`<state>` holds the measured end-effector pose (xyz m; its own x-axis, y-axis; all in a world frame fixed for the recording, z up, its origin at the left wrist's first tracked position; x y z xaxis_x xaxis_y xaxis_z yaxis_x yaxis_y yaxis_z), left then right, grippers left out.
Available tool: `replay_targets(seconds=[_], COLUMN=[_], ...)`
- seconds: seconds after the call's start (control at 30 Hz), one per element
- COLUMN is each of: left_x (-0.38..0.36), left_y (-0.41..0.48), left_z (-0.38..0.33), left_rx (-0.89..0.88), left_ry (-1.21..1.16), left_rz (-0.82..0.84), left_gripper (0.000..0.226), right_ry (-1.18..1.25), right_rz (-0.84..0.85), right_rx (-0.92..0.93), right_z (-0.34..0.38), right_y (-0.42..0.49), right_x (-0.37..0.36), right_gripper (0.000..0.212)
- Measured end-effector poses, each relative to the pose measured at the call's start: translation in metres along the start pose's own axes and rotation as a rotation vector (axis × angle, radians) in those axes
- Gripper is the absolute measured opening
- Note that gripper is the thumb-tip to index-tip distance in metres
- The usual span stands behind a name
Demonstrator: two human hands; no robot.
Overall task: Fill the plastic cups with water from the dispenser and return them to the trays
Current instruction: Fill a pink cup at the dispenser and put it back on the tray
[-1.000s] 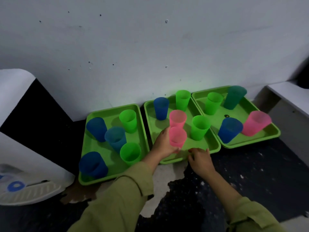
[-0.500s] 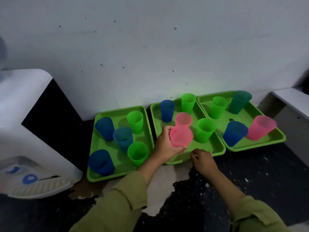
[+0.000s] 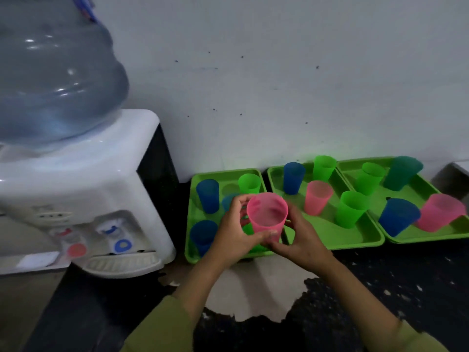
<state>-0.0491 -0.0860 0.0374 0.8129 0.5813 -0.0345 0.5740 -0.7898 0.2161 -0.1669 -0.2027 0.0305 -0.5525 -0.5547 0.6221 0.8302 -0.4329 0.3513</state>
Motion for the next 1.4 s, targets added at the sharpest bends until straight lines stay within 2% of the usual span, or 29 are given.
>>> replay_targets(seconds=[0.3, 0.37, 0.47, 0.6, 0.7, 0.83, 0.97, 1.07, 1.23, 1.4], left_x=[0.115, 0.144, 0.188, 0.249, 0.288, 0.322, 0.351, 0.364, 0.375, 0.381], left_y=[-0.075, -0.093, -0.120, -0.151, -0.159, -0.154, -0.149, -0.145, -0.142, -0.146], left_z=[0.000, 0.000, 0.002, 0.005, 0.005, 0.004, 0.003, 0.005, 0.010, 0.018], left_rx=[0.038, 0.057, 0.077, 0.013, -0.036, -0.042, -0.032, -0.016, 0.012, 0.083], left_ry=[-0.056, -0.088, -0.120, -0.026, 0.072, 0.144, 0.186, 0.192, 0.193, 0.172], left_rz=[-0.056, -0.086, -0.231, -0.470, -0.636, -0.738, -0.747, -0.739, -0.717, -0.601], left_gripper=[0.076, 0.068, 0.042, 0.014, 0.016, 0.013, 0.015, 0.018, 0.021, 0.032], right_ry=[0.096, 0.126, 0.131, 0.130, 0.067, -0.011, -0.107, -0.034, 0.076, -0.049], right_rz=[0.019, 0.035, 0.070, 0.170, 0.187, 0.202, 0.240, 0.187, 0.098, 0.118], right_rx=[-0.089, -0.132, -0.183, -0.300, -0.271, -0.323, -0.387, -0.469, -0.544, -0.487], right_z=[0.070, 0.085, 0.100, 0.121, 0.144, 0.163, 0.178, 0.185, 0.196, 0.198], right_y=[-0.005, -0.009, -0.014, -0.020, -0.017, -0.001, 0.022, 0.036, 0.053, 0.066], right_x=[-0.118, -0.149, -0.197, -0.258, -0.296, -0.330, -0.363, -0.381, -0.395, -0.402], right_gripper=[0.064, 0.063, 0.068, 0.078, 0.079, 0.076, 0.059, 0.047, 0.047, 0.060])
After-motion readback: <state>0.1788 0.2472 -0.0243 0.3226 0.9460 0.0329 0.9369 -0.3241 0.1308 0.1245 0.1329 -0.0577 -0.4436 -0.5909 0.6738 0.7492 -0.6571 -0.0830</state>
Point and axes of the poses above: each hand's wrist, its own y-axis towards the middle knuckle, its own x-axis out of the back of the hand, z = x × y, the point moved 1 cm from there along y, towards the middle knuckle, and after that the axes turned 15 degrees about -y, right-handed, at the moved point
